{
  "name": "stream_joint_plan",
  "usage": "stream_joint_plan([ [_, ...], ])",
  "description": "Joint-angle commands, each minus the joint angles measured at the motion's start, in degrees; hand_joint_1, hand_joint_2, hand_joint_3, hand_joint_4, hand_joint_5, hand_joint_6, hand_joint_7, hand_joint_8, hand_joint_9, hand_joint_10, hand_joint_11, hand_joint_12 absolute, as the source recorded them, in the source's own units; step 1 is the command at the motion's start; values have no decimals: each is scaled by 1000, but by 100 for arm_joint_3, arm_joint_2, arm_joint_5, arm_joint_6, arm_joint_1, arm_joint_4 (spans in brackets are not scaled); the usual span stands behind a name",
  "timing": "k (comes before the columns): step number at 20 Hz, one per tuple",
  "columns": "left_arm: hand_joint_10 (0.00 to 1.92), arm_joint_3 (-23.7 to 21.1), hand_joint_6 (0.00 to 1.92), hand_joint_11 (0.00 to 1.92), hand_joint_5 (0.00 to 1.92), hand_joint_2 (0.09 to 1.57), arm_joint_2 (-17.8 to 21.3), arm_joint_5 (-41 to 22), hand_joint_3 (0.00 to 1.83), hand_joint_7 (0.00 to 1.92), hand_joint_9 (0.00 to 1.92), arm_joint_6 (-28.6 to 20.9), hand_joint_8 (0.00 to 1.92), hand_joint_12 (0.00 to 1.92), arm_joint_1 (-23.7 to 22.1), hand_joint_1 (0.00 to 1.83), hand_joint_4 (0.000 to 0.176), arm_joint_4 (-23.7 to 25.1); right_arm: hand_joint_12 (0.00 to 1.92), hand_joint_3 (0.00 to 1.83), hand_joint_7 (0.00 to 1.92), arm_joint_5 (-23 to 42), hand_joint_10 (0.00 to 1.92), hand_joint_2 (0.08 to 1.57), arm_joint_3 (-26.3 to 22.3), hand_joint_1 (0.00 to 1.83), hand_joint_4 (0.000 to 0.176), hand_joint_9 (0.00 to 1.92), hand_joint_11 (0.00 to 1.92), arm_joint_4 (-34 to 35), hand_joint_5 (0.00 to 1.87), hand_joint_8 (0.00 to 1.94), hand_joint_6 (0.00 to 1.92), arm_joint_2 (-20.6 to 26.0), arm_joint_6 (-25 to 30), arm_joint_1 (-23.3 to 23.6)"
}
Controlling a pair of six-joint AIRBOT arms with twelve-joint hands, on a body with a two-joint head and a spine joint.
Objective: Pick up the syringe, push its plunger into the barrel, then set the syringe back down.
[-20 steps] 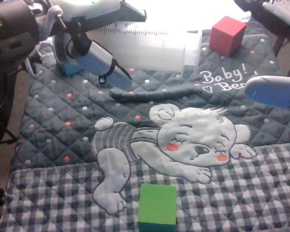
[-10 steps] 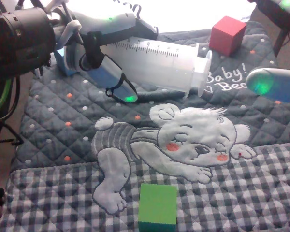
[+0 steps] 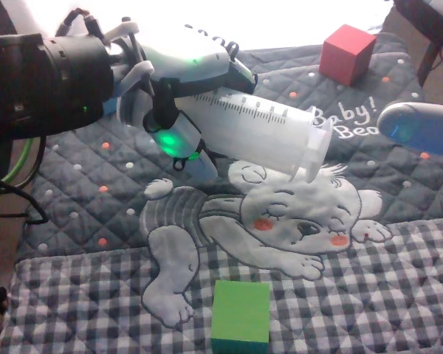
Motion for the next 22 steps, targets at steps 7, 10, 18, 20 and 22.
stream_joint_plan([
  [7,1921,66,1921,1508,996,1237,-168,-50,0,1182,1415,-38,1921,1921,128,1324,44,167,6,0,19,704,3,880,-8,0,0,9,22,48,25,3,4,50,32,42],
  [10,1921,88,1921,1545,1051,1256,-221,26,0,1233,1464,-38,1921,1921,163,1309,51,233,10,0,21,705,5,883,-8,0,0,15,34,48,30,5,4,50,31,42],
  [18,1921,96,1626,1266,597,1420,-234,53,0,724,1192,-40,1785,1921,156,1073,0,213,2,5,12,705,0,904,-10,0,0,2,17,48,10,0,0,50,31,42],
  [20,1921,97,1611,1014,602,1417,-229,47,0,640,955,-40,1696,1921,141,1080,21,181,1,4,8,705,0,904,-9,0,0,0,14,48,9,0,1,50,31,42],
  [22,1867,87,1556,548,617,1396,-219,5,0,618,590,-40,1657,1921,137,1077,29,157,3,1,14,705,1,900,-9,0,0,2,17,49,13,2,2,50,31,42],
])
